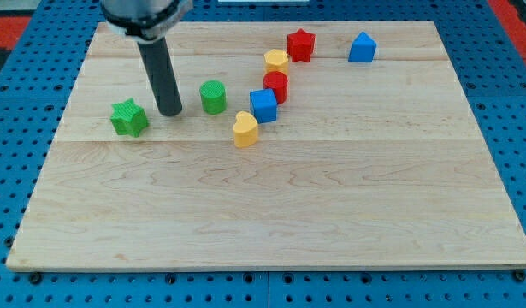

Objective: Slightly move the yellow hexagon vertically below the red star

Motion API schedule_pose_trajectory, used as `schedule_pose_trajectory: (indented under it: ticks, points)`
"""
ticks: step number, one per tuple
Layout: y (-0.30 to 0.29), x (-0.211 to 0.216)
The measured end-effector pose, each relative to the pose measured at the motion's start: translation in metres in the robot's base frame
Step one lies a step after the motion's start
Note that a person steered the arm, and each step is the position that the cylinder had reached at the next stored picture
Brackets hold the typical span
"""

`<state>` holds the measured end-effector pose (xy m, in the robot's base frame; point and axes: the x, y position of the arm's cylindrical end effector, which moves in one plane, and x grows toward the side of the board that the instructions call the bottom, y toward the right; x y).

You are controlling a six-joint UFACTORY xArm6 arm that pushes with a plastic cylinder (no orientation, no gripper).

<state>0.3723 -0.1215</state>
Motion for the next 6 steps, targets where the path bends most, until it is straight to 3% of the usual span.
schedule_pose_trajectory:
  ticks: [1, 2, 3, 4, 6]
  points:
    - [0.064, -0.022]
    - [0.063, -0.025]
    - [0.044, -0.074]
    - [0.109, -0.105]
    - [0.160, -0.078]
